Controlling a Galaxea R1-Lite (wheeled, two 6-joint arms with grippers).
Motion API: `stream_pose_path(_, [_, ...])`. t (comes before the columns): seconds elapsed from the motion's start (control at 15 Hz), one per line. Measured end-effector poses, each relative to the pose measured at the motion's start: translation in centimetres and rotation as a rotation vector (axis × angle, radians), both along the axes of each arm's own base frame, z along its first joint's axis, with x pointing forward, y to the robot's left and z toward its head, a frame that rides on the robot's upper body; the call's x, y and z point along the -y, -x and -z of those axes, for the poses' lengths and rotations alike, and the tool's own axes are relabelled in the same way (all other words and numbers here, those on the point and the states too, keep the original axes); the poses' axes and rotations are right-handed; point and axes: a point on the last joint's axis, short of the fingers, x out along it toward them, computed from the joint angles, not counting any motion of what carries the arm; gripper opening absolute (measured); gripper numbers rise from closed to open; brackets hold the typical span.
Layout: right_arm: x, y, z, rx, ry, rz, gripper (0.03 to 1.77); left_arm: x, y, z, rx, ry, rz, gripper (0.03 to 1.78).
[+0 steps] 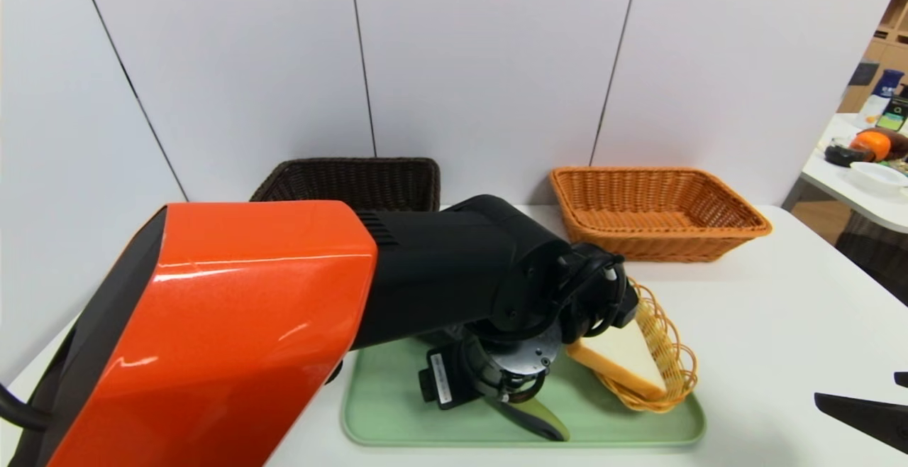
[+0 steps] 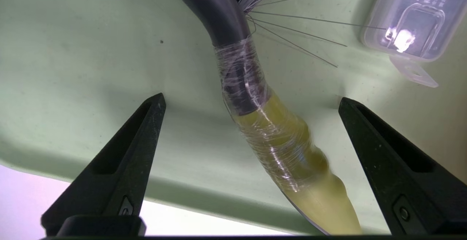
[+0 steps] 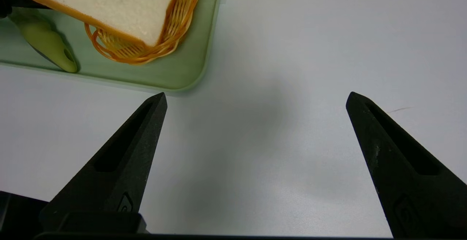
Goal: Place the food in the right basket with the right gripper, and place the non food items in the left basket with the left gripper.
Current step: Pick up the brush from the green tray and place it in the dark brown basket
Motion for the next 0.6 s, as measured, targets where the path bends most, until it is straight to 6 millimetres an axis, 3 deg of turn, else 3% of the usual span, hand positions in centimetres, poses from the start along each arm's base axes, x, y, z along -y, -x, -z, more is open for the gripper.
stream_pose_path(0.6, [-0.03, -0.05, 0.09, -0.005, -0.003, -0.007, 1.7, 0.06, 0.13, -0.01, 0.008, 0.014, -0.038, 1.69])
